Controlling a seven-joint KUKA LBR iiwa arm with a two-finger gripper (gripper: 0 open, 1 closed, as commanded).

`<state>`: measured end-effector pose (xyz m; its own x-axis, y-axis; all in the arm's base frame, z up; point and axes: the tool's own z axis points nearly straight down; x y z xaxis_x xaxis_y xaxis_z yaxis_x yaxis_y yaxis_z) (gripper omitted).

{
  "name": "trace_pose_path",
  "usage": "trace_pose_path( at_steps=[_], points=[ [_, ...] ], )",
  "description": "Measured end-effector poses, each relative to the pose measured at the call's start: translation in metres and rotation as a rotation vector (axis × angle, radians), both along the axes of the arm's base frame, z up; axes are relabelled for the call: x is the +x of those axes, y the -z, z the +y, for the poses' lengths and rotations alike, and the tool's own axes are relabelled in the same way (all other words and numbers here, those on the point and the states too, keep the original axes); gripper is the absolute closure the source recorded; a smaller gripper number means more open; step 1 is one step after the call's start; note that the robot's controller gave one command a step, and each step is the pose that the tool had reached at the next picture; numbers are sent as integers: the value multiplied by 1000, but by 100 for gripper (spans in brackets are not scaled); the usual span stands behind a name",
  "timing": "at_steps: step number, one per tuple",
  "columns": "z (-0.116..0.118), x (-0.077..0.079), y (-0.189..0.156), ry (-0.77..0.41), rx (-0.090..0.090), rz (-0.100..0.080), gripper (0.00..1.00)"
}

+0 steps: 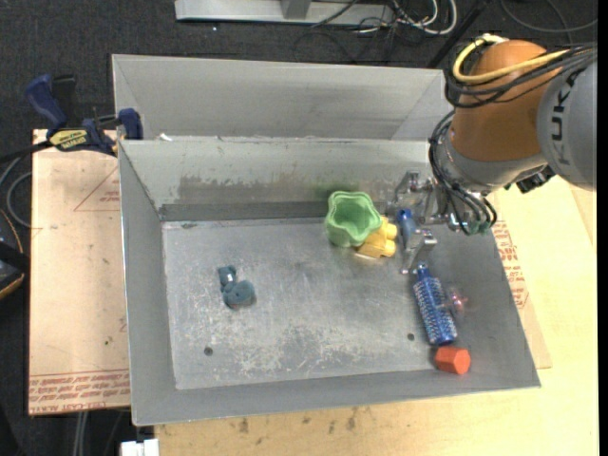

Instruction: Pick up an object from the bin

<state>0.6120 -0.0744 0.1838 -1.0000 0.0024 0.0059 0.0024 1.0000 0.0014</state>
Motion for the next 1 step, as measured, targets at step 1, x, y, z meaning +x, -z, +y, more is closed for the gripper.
trace_pose_path(
  at_steps=[1],
  points=[
    [-37,9,92,-142,-3,-19,0]
  ],
)
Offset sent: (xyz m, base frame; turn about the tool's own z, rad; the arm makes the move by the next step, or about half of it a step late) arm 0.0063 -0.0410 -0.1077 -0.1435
